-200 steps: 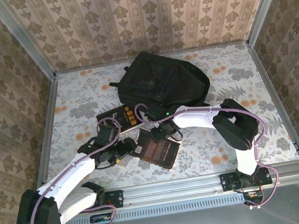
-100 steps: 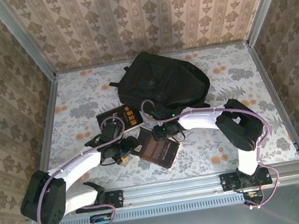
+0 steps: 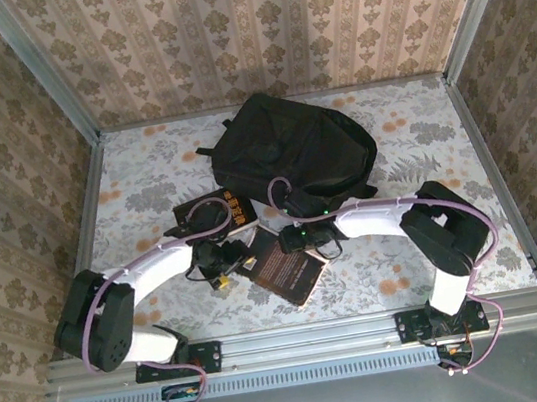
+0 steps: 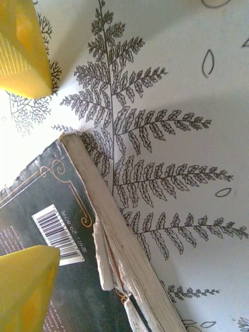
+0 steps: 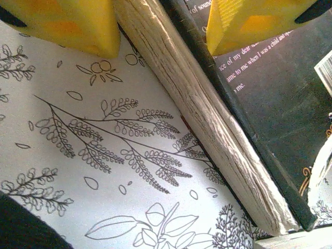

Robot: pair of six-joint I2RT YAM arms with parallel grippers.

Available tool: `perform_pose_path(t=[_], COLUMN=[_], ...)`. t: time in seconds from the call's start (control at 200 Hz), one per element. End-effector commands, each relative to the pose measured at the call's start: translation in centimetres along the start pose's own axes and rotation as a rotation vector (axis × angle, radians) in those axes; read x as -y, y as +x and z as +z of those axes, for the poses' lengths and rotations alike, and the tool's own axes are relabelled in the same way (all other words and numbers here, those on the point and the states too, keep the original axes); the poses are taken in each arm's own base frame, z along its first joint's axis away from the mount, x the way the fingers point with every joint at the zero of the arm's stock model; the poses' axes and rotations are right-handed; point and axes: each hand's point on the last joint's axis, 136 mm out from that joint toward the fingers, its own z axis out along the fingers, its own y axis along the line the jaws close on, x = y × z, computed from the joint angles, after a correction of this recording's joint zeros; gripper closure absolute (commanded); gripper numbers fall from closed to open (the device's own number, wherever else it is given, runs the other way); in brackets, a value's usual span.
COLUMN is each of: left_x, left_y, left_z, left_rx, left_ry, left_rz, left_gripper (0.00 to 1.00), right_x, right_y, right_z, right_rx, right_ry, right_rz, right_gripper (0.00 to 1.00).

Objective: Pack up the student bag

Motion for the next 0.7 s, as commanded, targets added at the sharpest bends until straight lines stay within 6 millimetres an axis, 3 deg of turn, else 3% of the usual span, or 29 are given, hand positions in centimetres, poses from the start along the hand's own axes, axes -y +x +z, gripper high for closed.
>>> perform_pose_path(t=[0.0,0.23,0.37,0.485,0.695], left_x=[9.1,6.3,4.4,4.8,6.2], left_y=[-2.5,-0.3,-0.2,-0.6,-1.6], left_z=[-1.2,-2.0,-2.2,-2.3,-0.6], left_rx=[0.119,0.130,0.157,0.171,0.133], left_ry=[0.344,0.359,0.359,0.378,0.340], left_rz=[0.179,0.236,0.224,0.241,0.257], left_gripper=[0.24,0.25,0.27,0.27,0.29], right_x=[2.0,2.0,1.8,1.7,1.3], right_y=[2.1,2.2,2.4,2.7,2.8], right_z=[0.1,0.6,1.2,1.7,1.0], right_rx=[-0.065,-0.075,-0.087,-0.100,-0.105], right_ry=[0.026,0.007,-0.008,-0.023,-0.050], right_rz=[0.087,0.104,0.114,0.126,0.116], right_gripper=[0.49,0.50,0.50,0.49,0.49])
